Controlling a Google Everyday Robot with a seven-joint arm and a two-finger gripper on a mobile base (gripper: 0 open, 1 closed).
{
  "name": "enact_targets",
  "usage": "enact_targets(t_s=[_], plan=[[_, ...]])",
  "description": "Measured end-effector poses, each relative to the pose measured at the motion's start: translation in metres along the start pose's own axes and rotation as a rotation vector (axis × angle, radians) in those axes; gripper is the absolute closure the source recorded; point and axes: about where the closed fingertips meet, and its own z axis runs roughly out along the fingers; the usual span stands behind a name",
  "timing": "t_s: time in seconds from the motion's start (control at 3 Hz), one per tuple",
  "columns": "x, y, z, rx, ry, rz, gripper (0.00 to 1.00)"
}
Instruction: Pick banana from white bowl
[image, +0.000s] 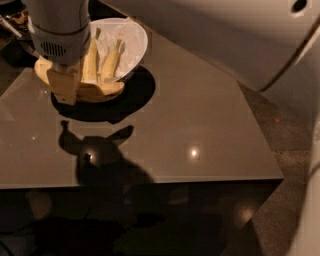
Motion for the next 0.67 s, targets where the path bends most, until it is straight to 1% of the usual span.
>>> enact_targets(t_s=[0.33, 0.67], plan=[[0.0127, 0.061, 0.0044, -0.041, -0.006, 0.02, 1.0], [0.0134, 0.0661, 0.0025, -0.039, -0.006, 0.021, 1.0]])
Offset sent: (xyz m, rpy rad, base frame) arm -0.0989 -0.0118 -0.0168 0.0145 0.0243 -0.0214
